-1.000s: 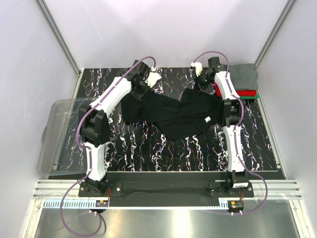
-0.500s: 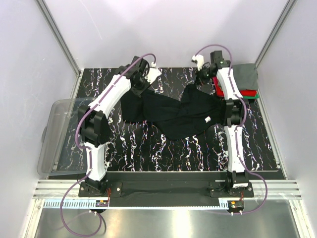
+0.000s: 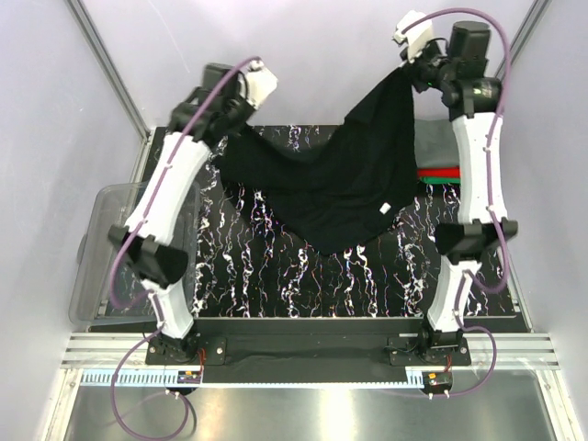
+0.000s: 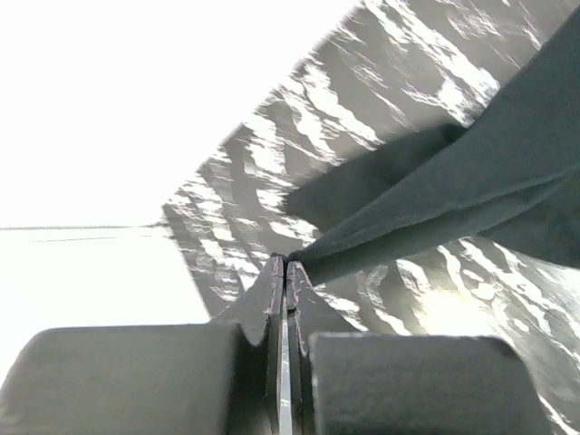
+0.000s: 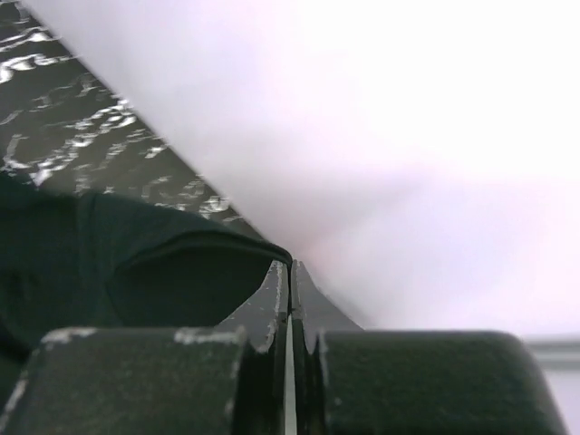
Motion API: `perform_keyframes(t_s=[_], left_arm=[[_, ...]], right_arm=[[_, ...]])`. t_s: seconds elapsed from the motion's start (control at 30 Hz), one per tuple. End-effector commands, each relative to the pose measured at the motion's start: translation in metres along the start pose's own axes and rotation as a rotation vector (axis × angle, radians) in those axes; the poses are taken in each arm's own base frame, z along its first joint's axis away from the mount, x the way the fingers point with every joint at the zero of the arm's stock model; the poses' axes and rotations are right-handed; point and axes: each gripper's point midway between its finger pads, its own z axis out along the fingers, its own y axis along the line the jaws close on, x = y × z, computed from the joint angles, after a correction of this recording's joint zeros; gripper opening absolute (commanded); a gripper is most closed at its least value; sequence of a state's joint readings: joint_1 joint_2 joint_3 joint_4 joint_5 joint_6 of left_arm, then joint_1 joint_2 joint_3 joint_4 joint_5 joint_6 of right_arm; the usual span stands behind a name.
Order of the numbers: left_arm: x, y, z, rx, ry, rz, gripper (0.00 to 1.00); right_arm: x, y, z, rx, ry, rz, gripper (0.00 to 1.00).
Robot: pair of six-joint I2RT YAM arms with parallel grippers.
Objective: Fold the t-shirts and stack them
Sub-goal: Flatten the tshirt out
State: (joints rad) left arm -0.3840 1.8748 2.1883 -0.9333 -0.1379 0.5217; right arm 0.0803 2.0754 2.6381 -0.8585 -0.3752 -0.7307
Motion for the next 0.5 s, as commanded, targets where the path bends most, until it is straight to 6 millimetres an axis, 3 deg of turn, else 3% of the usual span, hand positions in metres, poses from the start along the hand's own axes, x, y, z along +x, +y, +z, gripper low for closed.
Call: perform_keyframes(t_s=[0.0,0.07,0.2,0.47], left_arm=[[-0.051,0.076,-0.09,-0.281,-0.21,-0.004,0.0],[-0.056,0.093,-0.113,-0.35,-0.244,0.004,0.0],[-0.061,0.108,-0.148,-0.411,-0.293,0.008,0.0],[-0.074,0.113,-0.22,-0.455,-0.455,0.042,0.0]], right_arm=[[-0.028,-0.027,-0.052,0.153,0.008,-0.093,0.0],[-0.037,-0.033,-0.073,0.206,0.009,-0.091,0.0],[-0.061,-0.044,-0.133,0.34,-0.012,-0.077,0.0],[-0.109,-0.064,-0.239,0.59,-0.102,-0.095,0.0]])
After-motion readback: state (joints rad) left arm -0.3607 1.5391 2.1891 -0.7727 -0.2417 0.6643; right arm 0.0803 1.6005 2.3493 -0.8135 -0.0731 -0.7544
